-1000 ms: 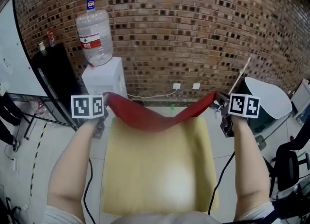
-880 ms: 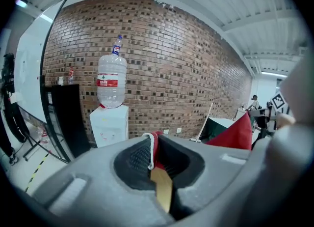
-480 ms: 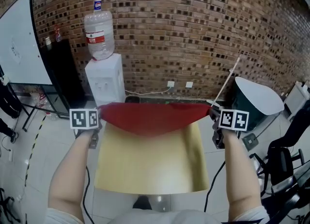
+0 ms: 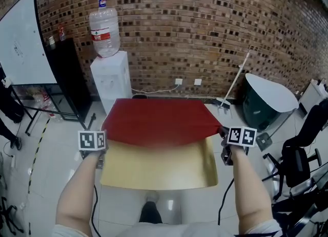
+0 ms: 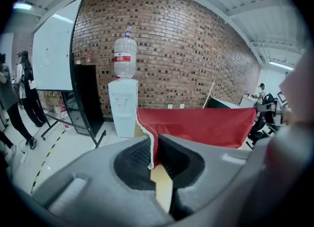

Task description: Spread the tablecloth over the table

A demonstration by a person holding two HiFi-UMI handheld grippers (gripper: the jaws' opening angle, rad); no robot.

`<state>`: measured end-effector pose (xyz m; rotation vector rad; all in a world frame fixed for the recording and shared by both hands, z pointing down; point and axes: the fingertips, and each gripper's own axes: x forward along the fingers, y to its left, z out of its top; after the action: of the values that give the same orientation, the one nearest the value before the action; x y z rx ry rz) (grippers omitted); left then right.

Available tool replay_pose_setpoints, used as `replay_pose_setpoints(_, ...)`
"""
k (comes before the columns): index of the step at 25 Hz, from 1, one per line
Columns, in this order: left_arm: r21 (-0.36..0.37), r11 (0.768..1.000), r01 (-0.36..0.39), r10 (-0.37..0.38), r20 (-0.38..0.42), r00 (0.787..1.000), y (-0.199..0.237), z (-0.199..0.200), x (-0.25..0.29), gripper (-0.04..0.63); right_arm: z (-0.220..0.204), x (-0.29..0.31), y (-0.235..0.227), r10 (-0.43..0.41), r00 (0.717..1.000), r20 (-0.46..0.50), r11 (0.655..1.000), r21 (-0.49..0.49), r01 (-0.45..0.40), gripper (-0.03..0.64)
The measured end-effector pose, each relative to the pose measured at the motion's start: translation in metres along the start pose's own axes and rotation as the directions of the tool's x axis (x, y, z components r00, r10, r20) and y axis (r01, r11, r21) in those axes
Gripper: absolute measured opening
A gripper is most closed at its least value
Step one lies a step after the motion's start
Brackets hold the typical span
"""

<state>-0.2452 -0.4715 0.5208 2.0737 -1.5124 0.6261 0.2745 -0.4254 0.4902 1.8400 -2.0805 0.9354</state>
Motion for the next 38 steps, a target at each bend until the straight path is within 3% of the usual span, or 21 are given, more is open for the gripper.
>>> replay_pose_setpoints(15,0.027,0.999,0.032,-0.03,-0.059,0.998,-0.018,-0.089,-0.027,0.008,-0.092,-0.037,-0.015,-0.024,0.999,-0.04,0.999,0.024,0.025,0.016)
replay_pose_setpoints(27,-0.033,0.999,0.035,-0.039,-0.138,0.99,-0.029,-0.189,-0.043,0.008,-0.189,-0.057,-0.056,-0.098,0.985,-0.142,0.995,0.022,0.102,0.016)
replay_pose_setpoints(38,-0.066,0.998,0.017,-0.028,-0.182,0.983,-0.015,-0.232,-0.053,0.008,-0.244,-0.078,-0.055,-0.092,0.981,-0.168,0.992,0.071,0.105,0.017)
